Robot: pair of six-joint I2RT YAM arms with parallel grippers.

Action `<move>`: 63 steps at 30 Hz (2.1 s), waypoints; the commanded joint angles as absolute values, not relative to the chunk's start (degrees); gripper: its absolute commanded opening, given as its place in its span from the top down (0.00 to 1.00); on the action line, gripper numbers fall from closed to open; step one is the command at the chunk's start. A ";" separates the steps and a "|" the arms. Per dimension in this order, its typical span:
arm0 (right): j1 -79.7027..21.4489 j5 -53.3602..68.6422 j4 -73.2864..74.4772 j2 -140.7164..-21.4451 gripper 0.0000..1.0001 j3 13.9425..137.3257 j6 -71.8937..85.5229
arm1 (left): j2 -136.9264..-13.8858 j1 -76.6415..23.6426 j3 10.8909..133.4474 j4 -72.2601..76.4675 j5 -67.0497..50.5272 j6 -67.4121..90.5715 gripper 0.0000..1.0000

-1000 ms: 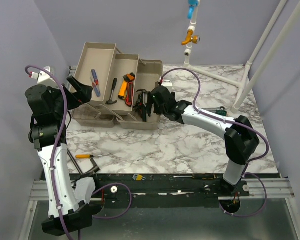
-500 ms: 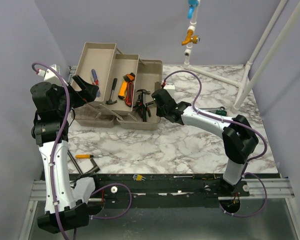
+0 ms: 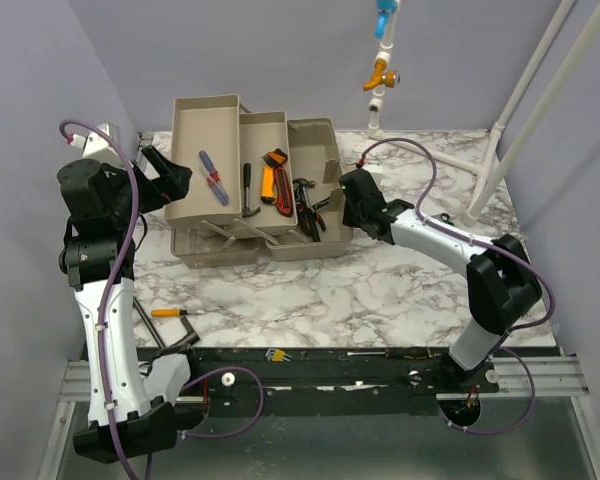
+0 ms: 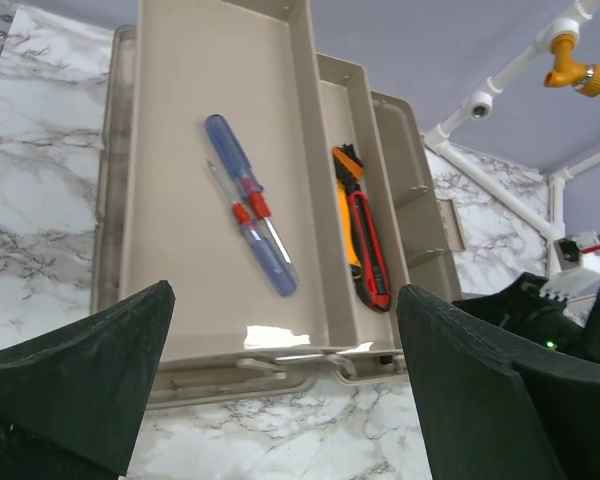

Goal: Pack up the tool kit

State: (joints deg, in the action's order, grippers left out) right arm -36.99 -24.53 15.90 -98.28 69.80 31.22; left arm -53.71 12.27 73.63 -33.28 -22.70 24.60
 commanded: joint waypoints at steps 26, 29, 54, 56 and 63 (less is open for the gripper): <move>-31.73 -14.36 17.49 -90.02 0.99 62.01 29.75 | -92.56 26.51 78.22 -41.47 -30.57 19.72 0.26; -31.73 -12.17 16.18 -90.11 0.99 61.85 28.94 | -96.86 23.54 79.89 -43.91 -30.10 17.04 0.26; -31.73 -6.17 15.29 -89.89 0.99 62.31 28.34 | -101.39 13.39 80.94 -46.74 -20.38 9.52 1.00; -31.72 -5.82 15.21 -90.08 0.99 62.31 28.66 | -100.85 13.14 81.03 -46.67 -19.04 9.62 1.00; -31.73 -2.90 13.57 -90.27 0.99 61.44 30.00 | -92.11 11.38 78.72 -43.11 -9.26 10.81 1.00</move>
